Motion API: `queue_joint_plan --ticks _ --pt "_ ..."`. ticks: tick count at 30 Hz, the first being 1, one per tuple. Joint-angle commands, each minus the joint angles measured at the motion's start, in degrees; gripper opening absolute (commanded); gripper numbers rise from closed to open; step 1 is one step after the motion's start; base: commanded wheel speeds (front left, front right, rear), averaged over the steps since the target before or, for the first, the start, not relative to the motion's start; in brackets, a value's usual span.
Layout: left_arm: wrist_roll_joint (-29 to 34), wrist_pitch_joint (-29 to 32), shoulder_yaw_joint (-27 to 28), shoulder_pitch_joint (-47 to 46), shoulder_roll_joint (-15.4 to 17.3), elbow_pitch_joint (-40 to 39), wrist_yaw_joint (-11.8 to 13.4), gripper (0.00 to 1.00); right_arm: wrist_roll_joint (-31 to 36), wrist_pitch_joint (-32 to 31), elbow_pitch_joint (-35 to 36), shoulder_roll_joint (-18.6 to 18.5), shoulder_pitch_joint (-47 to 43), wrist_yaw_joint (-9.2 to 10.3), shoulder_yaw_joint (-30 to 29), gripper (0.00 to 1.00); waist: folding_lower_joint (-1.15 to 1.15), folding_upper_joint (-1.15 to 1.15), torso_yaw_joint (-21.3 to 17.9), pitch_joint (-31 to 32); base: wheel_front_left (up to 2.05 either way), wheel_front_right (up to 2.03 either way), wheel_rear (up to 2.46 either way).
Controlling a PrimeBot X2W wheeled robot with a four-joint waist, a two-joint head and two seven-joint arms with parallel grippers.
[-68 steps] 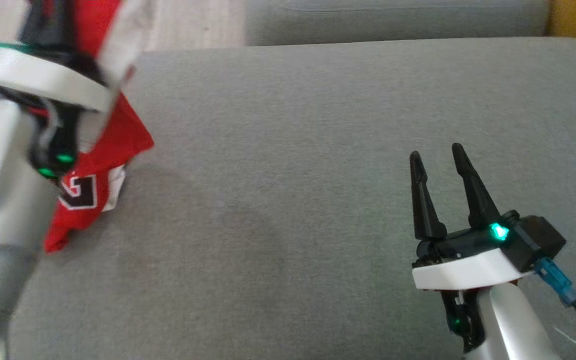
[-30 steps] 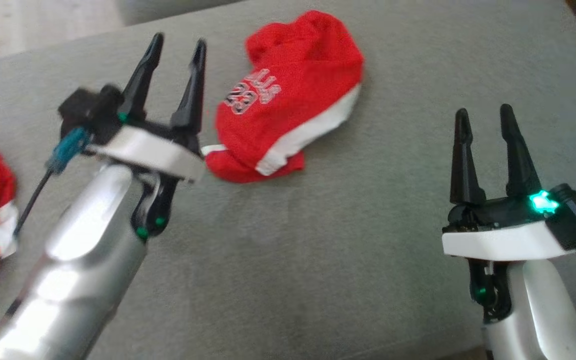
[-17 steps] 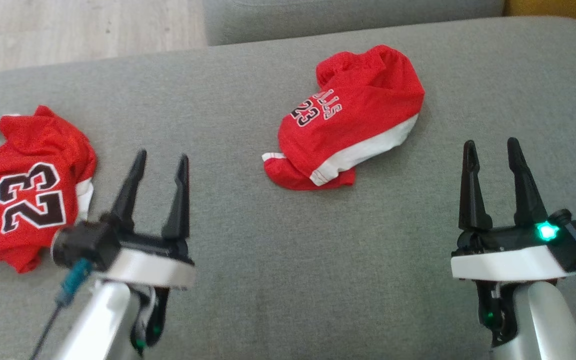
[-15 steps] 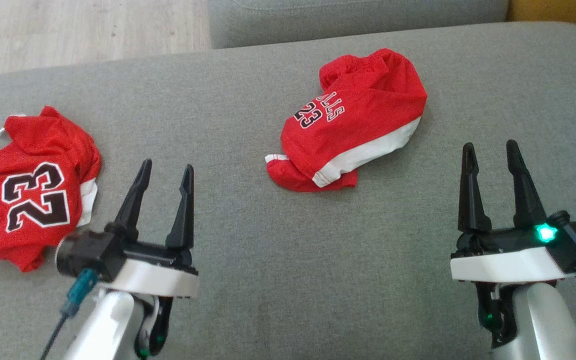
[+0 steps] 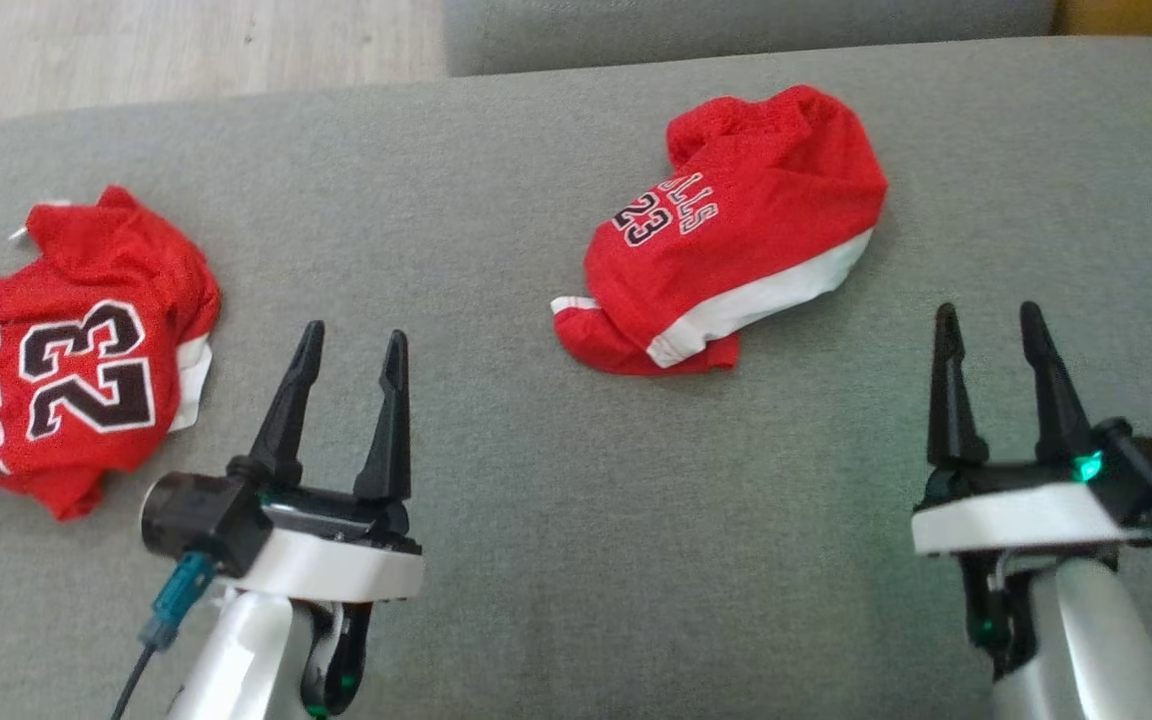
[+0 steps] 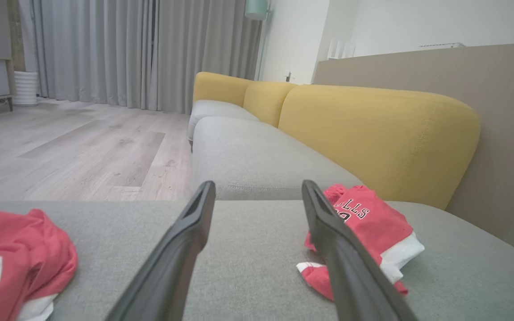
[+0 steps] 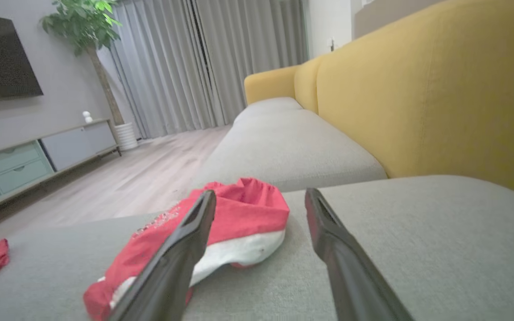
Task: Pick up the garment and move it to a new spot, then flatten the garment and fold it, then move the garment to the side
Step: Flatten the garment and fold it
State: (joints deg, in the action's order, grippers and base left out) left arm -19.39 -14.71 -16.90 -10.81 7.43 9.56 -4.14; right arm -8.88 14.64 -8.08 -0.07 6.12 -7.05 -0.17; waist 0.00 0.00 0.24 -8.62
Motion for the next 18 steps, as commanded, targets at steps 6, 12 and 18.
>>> queue_joint_plan --ticks 6,12,18 --pt "1.9 -0.3 2.2 -3.0 -1.9 0.3 -2.0 1.00 -0.9 -2.2 -16.4 0.1 16.2 -0.44 -5.8 1.00 0.00 0.00 3.7 -2.9 0.00 0.00 0.00" --pt "2.2 -0.3 1.4 -4.5 -3.1 2.3 -2.7 1.00 -1.9 -4.8 -33.2 0.1 28.8 -0.44 -15.0 1.00 0.00 0.00 7.5 -5.0 0.00 0.00 0.00" --pt "2.4 -0.3 0.8 -5.5 -3.8 3.3 -3.1 1.00 1.9 -5.0 -45.6 0.0 37.8 -0.44 -23.5 1.00 0.00 0.00 10.5 -7.0 0.00 0.00 0.00"
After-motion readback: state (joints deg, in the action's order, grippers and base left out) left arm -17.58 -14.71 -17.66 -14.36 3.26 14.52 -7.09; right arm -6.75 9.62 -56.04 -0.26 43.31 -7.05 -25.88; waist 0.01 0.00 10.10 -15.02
